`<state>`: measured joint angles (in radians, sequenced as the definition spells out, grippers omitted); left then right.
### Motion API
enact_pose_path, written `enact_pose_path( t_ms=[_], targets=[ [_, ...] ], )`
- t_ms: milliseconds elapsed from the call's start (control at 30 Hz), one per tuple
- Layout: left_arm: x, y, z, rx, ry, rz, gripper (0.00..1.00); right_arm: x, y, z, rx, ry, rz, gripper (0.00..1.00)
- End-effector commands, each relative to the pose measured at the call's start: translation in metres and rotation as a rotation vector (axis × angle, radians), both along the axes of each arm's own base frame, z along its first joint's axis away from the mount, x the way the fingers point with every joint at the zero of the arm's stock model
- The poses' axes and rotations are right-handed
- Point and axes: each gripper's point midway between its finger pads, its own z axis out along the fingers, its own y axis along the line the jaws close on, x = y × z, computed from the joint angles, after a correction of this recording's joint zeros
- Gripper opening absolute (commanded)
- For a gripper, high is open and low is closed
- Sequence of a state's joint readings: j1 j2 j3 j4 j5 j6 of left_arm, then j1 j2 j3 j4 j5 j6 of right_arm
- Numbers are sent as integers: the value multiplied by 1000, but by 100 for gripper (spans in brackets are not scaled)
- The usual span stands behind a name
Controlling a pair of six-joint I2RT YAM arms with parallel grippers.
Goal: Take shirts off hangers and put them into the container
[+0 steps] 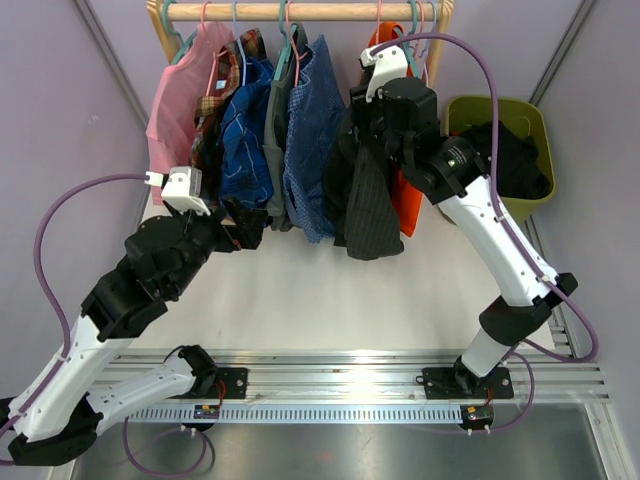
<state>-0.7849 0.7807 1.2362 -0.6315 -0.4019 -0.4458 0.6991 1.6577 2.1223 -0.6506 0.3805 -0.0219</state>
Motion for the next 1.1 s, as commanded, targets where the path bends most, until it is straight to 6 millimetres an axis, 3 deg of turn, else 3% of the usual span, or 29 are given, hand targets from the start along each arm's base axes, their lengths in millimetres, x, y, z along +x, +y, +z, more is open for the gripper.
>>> enact_pose_path(
  t_ms=[0, 33, 100, 233, 433, 700, 800, 1067],
  targets=[
    [5, 0, 15, -50, -48, 24, 99, 7, -13, 14, -40, -27, -50, 30],
    [5, 0, 15, -52, -49, 25, 99, 8, -13, 10, -45, -15, -59, 52],
    [5, 0, 14, -50, -48, 24, 99, 11, -15, -1, -65, 16, -85, 75],
    [5, 0, 13, -46, -45, 23, 99, 14, -17, -6, -50, 36, -110, 92],
    [5, -1, 12, -49, -44, 23, 99, 13, -13, -6, 11, 58, -118, 92],
    [8, -6, 9, -41, -34, 16, 99, -7, -23, 29, 105, 33, -113, 88],
    [10, -10, 7, -36, -30, 8, 99, -12, -28, 33, 108, 34, -116, 88],
    [12, -13, 8, -37, -25, 1, 99, -6, -21, 9, 73, 101, -119, 80]
  ],
)
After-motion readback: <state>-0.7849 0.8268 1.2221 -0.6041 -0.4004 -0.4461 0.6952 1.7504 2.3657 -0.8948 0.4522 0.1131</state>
